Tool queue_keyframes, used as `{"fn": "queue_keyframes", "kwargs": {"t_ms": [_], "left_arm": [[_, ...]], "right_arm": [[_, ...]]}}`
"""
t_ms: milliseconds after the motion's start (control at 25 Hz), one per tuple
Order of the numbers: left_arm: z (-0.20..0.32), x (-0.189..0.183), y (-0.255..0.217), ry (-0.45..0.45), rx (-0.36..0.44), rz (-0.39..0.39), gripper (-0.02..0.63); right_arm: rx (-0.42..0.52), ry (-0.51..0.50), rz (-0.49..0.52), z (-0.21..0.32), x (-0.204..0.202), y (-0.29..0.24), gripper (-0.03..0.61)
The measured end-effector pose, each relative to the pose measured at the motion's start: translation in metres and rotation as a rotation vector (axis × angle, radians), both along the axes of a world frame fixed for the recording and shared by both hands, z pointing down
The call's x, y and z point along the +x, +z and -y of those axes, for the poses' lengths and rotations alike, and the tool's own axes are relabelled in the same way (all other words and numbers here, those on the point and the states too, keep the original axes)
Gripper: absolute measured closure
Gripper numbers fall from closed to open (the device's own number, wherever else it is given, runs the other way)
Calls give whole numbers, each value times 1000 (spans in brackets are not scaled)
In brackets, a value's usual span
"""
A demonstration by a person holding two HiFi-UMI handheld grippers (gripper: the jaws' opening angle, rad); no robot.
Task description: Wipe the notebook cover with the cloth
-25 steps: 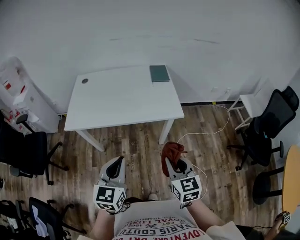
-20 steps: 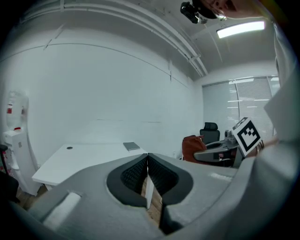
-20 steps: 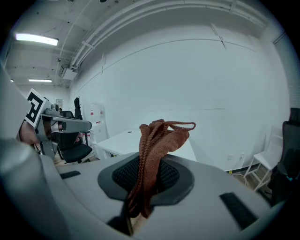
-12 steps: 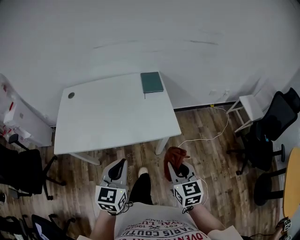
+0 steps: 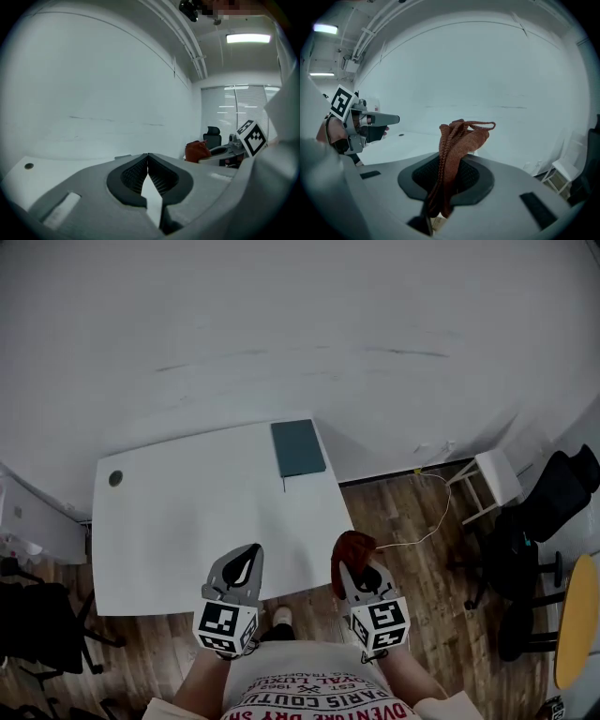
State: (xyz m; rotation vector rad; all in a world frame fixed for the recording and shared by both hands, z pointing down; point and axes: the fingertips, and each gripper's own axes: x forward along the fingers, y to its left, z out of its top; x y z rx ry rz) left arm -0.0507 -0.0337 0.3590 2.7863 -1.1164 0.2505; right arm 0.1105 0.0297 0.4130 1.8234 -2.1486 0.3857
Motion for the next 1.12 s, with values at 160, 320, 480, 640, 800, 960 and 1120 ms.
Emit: {"fn": "queue_keyframes", "kwargs": {"t_ms": [160, 320, 480, 640, 800, 960, 1120], "left_arm": [[46, 6, 7, -5, -32, 2, 603], [77, 19, 25, -7, -76, 27, 604], [110, 35, 41, -47, -105, 42, 603], [141, 59, 56, -94, -124, 49, 604], [168, 81, 82, -145, -172, 87, 604], [201, 91, 114, -227, -281, 62, 603], [229, 95, 145, -286, -364, 43, 603]], "right_arm": [[4, 13, 16, 50, 8, -1, 497], [-7, -3, 20, 92, 20, 4, 497], [-8, -31, 34, 136, 37, 11, 498], [-31, -102, 46, 183, 52, 22, 498], [-70, -195, 48, 228, 62, 33, 497], [-122, -265, 65, 266, 67, 51, 497], [-183, -318, 60, 292, 71, 80, 498]]}}
